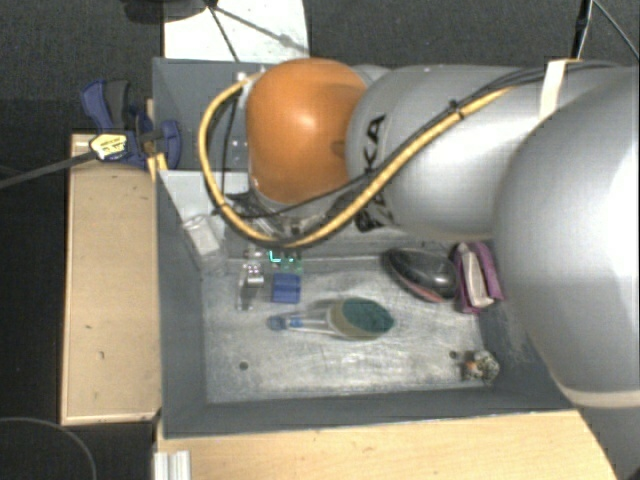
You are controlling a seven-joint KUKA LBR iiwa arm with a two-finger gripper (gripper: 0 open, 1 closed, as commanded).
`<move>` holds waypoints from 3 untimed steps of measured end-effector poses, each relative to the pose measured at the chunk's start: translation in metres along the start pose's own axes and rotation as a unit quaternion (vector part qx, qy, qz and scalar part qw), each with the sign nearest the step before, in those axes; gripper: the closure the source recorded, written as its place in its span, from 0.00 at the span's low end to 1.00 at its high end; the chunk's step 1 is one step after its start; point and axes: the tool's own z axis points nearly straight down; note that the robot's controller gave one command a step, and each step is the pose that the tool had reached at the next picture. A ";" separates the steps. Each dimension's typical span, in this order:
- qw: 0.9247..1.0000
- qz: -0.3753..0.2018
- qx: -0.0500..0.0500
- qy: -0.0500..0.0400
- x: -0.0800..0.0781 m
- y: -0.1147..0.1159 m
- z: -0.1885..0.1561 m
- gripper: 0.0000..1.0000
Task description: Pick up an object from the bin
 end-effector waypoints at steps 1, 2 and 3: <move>1.000 0.027 0.002 0.000 -0.001 -0.061 0.087 0.00; 0.971 0.240 0.000 -0.002 0.037 -0.107 0.096 0.00; 0.971 0.241 -0.001 -0.003 0.036 -0.105 0.096 1.00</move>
Offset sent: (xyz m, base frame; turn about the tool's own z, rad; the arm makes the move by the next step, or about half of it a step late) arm 0.0019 -0.0574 -0.0824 0.0483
